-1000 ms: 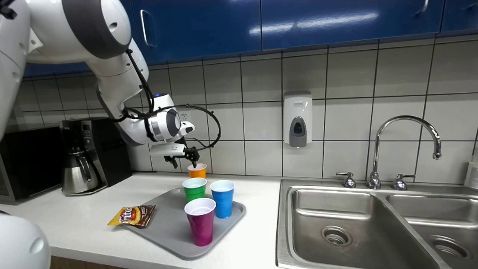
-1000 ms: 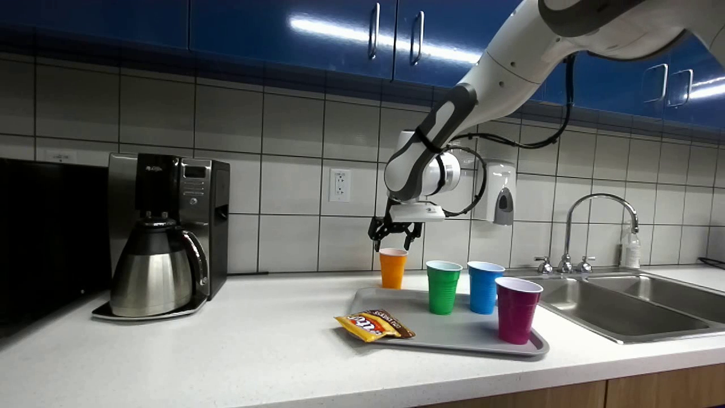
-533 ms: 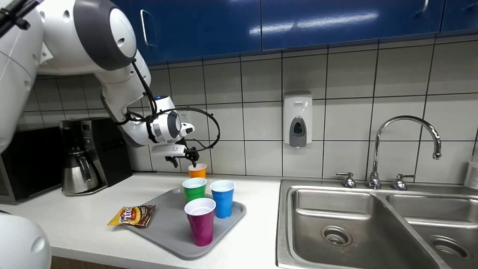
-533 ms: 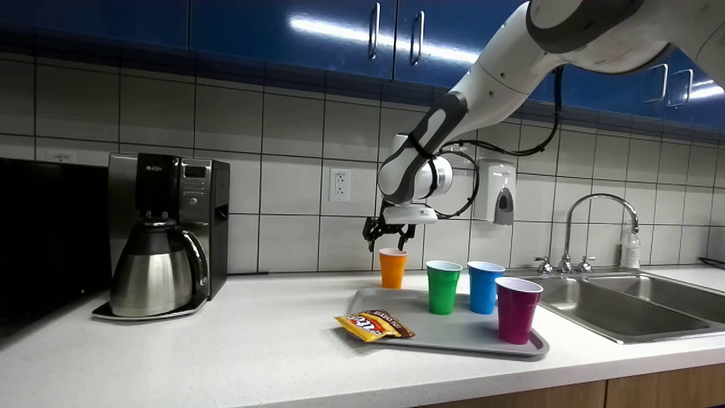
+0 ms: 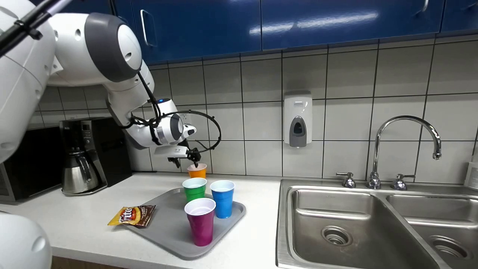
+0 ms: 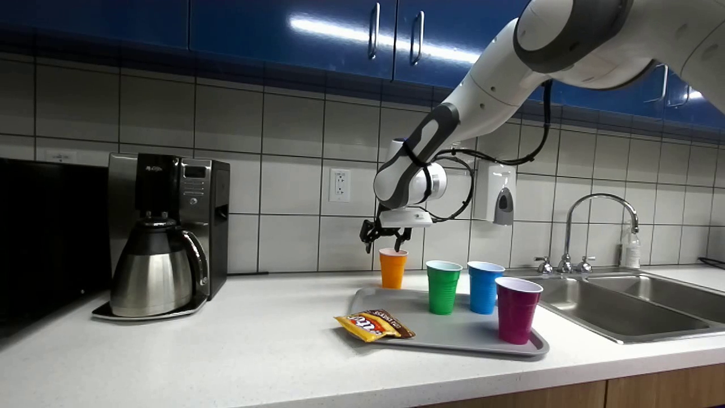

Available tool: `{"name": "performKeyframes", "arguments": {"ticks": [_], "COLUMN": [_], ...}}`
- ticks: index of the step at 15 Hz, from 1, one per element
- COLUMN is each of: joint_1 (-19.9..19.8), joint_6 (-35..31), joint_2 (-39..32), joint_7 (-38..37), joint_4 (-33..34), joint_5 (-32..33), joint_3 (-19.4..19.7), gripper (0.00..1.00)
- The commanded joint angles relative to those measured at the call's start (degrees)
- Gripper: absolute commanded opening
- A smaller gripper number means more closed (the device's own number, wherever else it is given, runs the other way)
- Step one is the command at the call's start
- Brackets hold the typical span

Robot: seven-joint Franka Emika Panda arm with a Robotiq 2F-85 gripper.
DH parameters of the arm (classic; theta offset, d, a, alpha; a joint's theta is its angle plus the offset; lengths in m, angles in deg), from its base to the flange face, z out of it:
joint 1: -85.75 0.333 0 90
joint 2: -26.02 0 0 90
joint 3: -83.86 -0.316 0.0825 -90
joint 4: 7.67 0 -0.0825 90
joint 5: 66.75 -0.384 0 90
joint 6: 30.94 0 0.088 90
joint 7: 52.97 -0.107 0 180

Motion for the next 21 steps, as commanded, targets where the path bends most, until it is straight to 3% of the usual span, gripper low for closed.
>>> {"name": "performKeyframes", "arguments": {"ticks": [1,13,14,21], "joint_1": [1.27,1.32,1.13,1.11], "joint_6": [2.11,2.98,2.84,2.92], "joint_2": [-2.37,-5.20,-5.27,-5.96], "joint_7": [-0.74,-0.34,-0.09,-0.12], "joint_4": [3.79,6.54,6.61,7.42], "joint_5": [-0.82,-0.99,-1.17,-1.42], "joint_3": [1.26,2.08,1.84,1.89], "gripper": [1.00,1.00,0.82,0.27]}}
